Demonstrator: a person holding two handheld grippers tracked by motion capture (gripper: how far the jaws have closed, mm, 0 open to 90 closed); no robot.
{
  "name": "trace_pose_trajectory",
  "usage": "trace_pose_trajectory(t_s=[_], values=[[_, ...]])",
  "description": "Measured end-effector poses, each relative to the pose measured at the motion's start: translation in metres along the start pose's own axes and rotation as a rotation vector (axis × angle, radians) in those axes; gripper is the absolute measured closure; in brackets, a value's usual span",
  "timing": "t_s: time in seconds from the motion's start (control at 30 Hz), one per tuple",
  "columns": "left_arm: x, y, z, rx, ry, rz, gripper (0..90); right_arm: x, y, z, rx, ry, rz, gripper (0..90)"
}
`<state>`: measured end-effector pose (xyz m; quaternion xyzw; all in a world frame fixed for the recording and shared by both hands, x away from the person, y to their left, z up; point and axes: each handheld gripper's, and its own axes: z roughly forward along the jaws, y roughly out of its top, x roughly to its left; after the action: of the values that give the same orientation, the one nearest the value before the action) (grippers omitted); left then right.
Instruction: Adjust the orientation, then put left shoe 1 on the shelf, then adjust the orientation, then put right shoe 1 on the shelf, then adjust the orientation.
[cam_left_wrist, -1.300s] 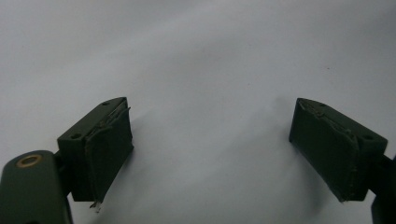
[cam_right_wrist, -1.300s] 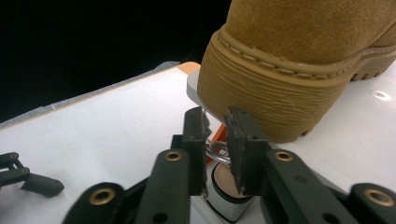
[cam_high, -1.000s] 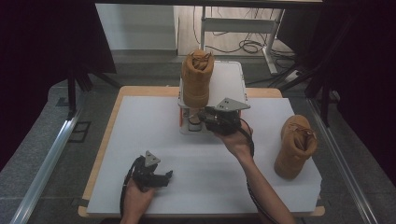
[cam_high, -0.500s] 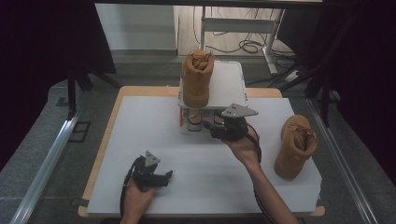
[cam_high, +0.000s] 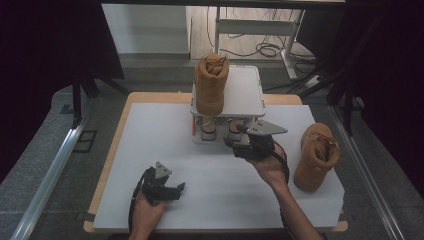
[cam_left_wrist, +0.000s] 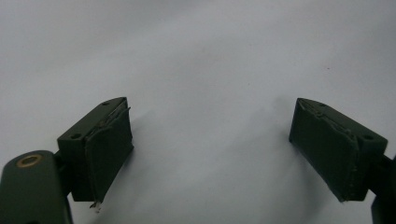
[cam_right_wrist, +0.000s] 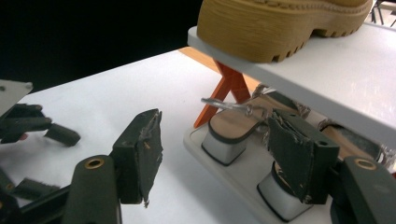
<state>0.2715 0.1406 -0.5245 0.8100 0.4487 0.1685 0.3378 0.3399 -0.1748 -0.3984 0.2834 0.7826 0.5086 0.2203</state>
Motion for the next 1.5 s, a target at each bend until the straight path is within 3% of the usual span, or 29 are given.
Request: trace_pose_trajectory(t_s=[0.27, 0.5, 1.0, 1.33, 1.5], values=[[0.000, 0.000, 0.000, 0.001, 0.001, 0.001, 13.2, 0.004, -0.018, -0.013, 0.027, 0.003, 0.004, 27.0], [0.000, 0.000, 0.000, 0.001, 0.000, 0.000, 13.2, 0.004, -0.035, -0.029, 0.028, -0.005, 0.037, 21.5], [0.000, 0.000, 0.000, 0.000, 0.000, -0.003, 13.2, 0.002, -0.065, -0.077, -0.009, -0.082, 0.125, 17.5], [0.000, 0.000, 0.000, 0.004, 0.000, 0.003, 13.2, 0.002, -0.086, -0.095, 0.012, -0.119, 0.117, 14.7], [0.000, 0.000, 0.000, 0.004, 0.001, 0.002, 13.2, 0.002, -0.096, -0.101, 0.019, -0.122, 0.139, 14.5]])
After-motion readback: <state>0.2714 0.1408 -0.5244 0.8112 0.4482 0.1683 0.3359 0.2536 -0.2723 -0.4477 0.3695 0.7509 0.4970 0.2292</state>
